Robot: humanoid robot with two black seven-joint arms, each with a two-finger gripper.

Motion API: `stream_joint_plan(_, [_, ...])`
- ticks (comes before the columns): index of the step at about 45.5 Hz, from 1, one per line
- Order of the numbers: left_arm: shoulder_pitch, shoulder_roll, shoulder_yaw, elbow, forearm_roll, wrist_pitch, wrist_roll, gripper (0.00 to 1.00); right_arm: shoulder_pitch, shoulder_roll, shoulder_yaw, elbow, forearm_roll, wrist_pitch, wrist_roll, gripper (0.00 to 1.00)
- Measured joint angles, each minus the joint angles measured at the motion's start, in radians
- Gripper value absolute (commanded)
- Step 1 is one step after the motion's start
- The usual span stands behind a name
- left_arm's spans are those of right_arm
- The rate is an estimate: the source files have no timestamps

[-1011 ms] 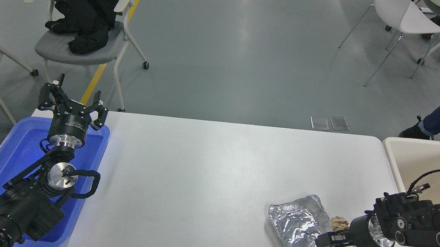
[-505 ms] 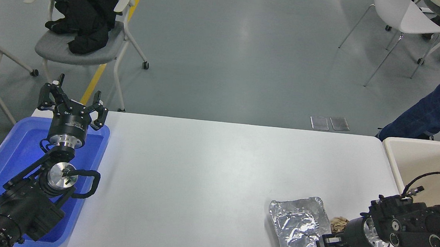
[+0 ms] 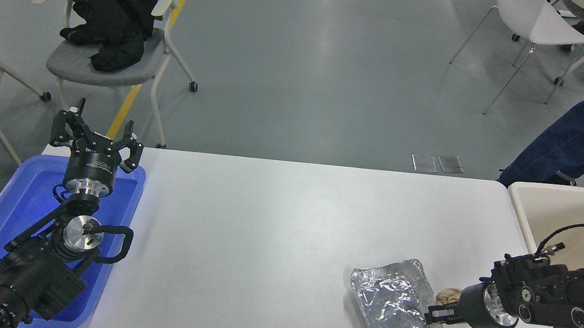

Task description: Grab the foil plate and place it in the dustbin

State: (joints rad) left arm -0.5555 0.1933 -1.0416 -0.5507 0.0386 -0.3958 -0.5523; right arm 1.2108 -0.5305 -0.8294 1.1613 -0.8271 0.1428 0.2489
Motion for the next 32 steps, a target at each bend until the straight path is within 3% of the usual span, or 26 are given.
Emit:
stream_joint_plan(17, [0.000, 0.000, 0.000, 0.000, 0.001, 0.000, 0.000, 0.99, 0.417, -0.138, -0.255, 0.293, 0.000, 0.031, 0.013, 0.00])
stream_joint_plan(32, [0.000, 0.000, 0.000, 0.000, 0.001, 0.000, 0.002, 0.99, 0.940, -0.151, -0.532, 0.486, 0.006, 0.194, 0.034, 0.00])
